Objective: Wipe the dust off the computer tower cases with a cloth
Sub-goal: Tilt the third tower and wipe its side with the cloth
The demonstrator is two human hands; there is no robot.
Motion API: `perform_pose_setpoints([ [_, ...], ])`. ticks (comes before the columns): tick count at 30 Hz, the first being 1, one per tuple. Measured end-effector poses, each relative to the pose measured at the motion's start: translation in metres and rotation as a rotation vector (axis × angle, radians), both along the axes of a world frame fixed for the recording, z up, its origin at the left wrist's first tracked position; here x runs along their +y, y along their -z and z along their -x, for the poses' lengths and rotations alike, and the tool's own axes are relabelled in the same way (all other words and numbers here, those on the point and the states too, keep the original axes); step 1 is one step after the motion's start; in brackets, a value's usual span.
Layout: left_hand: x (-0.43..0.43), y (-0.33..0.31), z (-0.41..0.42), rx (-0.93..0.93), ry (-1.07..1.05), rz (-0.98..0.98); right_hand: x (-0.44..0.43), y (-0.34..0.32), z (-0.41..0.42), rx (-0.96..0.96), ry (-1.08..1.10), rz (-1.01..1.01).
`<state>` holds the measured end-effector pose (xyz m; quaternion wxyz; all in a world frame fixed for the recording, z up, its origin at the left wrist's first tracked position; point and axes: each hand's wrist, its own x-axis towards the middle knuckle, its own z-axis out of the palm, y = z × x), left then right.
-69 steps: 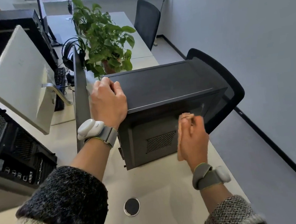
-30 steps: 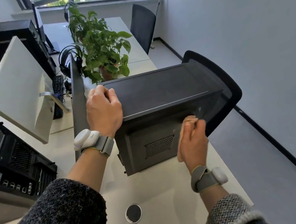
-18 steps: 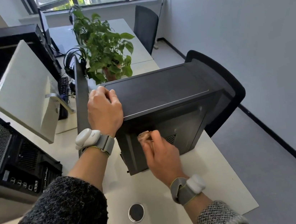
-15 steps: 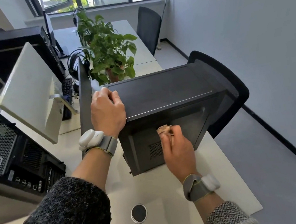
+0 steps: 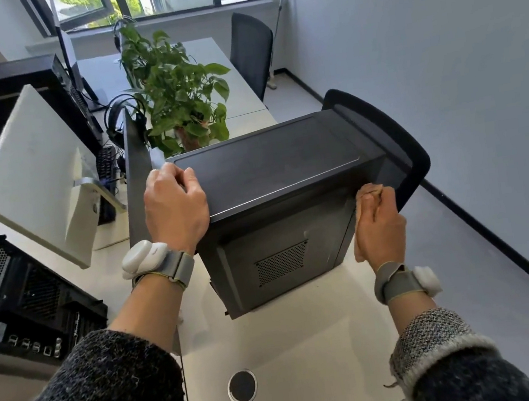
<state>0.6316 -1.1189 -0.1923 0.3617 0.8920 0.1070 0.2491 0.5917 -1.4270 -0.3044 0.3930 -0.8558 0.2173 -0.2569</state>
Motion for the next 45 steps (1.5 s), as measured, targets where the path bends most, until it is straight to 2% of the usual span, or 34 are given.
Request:
perform_pose_setpoints([
  [5, 0.002, 0.000, 0.001, 0.000, 0.000, 0.008, 0.004, 0.010, -0.001, 0.096, 0.017, -0.143],
  [12, 0.002, 0.001, 0.000, -0.007, 0.005, -0.010, 0.024, 0.010, 0.013, 0.043, -0.085, -0.026],
  [17, 0.000, -0.002, 0.001, 0.011, -0.006, -0.065, -0.005, 0.022, 0.003, 0.172, -0.029, -0.130],
  [23, -0.006, -0.006, 0.005, 0.033, -0.053, -0.180, 0.012, 0.006, 0.007, 0.038, -0.113, -0.081],
  [29, -0.012, -0.016, 0.011, 0.052, -0.112, -0.361, -0.016, 0.026, 0.001, 0.259, -0.128, -0.252],
  [36, -0.042, -0.034, 0.011, 0.023, -0.091, -0.465, -0.018, -0.001, 0.007, 0.080, -0.284, -0.256],
  [38, -0.055, -0.040, 0.008, 0.009, -0.081, -0.478, -0.027, 0.014, 0.003, 0.144, -0.263, -0.327],
  [42, -0.073, -0.041, -0.002, 0.041, -0.085, -0.453, -0.052, 0.037, -0.002, 0.412, -0.246, -0.481],
  [45, -0.076, -0.030, -0.006, 0.043, -0.094, -0.441, -0.056, 0.028, -0.002, 0.367, -0.281, -0.492],
])
